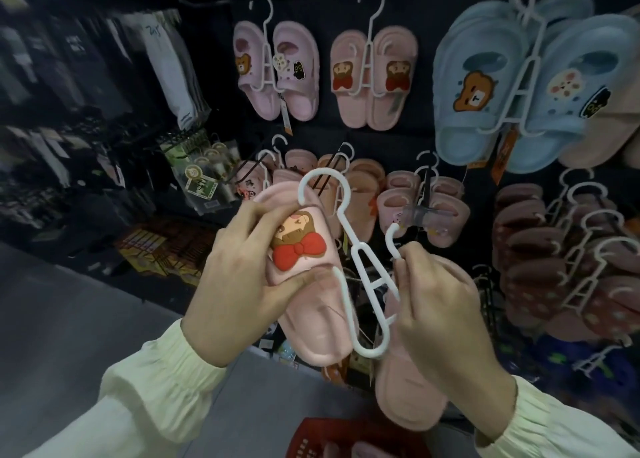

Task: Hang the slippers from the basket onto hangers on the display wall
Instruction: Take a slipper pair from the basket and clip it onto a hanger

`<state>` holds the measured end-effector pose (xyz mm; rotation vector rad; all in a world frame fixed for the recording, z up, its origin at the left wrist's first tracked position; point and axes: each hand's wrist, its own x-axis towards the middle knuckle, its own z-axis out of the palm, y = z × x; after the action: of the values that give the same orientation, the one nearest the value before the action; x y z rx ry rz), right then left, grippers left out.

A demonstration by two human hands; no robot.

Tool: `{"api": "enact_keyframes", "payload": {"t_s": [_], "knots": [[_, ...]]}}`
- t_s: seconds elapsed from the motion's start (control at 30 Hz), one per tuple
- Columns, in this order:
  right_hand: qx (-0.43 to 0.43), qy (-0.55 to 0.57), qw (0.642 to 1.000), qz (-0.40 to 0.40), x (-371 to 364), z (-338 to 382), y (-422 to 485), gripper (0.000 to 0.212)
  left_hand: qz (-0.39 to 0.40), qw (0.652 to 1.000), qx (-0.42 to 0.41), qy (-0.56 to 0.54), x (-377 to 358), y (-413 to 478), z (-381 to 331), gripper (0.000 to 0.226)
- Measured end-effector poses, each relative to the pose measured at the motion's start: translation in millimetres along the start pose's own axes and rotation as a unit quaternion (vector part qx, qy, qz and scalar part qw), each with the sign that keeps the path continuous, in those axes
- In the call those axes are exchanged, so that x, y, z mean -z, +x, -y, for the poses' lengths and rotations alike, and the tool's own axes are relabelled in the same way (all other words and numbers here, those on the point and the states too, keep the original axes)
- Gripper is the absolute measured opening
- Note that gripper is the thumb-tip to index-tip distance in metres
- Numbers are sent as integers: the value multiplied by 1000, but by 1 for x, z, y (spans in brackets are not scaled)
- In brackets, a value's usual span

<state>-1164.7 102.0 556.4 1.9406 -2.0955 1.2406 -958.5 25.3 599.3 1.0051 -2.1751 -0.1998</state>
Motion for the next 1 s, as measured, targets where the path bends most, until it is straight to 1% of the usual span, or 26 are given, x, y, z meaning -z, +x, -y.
{"api": "enact_keyframes", "payload": {"t_s": [0.07, 0.17, 0.27, 0.37, 0.47, 0.57, 0.63, 0.7, 0.87, 0.93, 1.0], "knots": [[-2, -13, 1000, 6, -2, 7, -2, 24, -9, 999, 23, -26, 3, -6, -4, 71], [-15, 17, 1000, 4, -7, 14, -1, 24, 7, 998, 35, -58, 4, -15, -10, 69], [-20, 21, 999, -16, -9, 22, 1, 23, 40, 997, 7, -71, 3, -27, -16, 70], [-23, 29, 999, -38, -7, 28, 5, 24, 63, 997, -23, -39, 2, -42, -19, 72], [-3, 21, 998, -57, -5, 36, 7, 25, 78, 997, -19, 8, 3, -54, -16, 89], [3, 42, 998, -37, -10, 47, 0, 25, 74, 996, -5, 43, 5, -63, -14, 101], [1, 67, 998, -13, -15, 55, -8, 25, 61, 996, 2, 71, 5, -69, -12, 98], [-1, 103, 995, 9, -19, 63, -15, 26, 55, 995, 15, 85, 4, -75, -9, 90], [-1, 152, 988, 36, -29, 73, -21, 31, 72, 995, 28, 71, 5, -91, 9, 77], [-18, 161, 986, 30, -30, 73, -20, 31, 73, 996, 26, 54, 8, -98, 18, 74], [-51, 165, 985, 3, -28, 68, -15, 31, 79, 995, 9, 52, 12, -105, 26, 73]]}}
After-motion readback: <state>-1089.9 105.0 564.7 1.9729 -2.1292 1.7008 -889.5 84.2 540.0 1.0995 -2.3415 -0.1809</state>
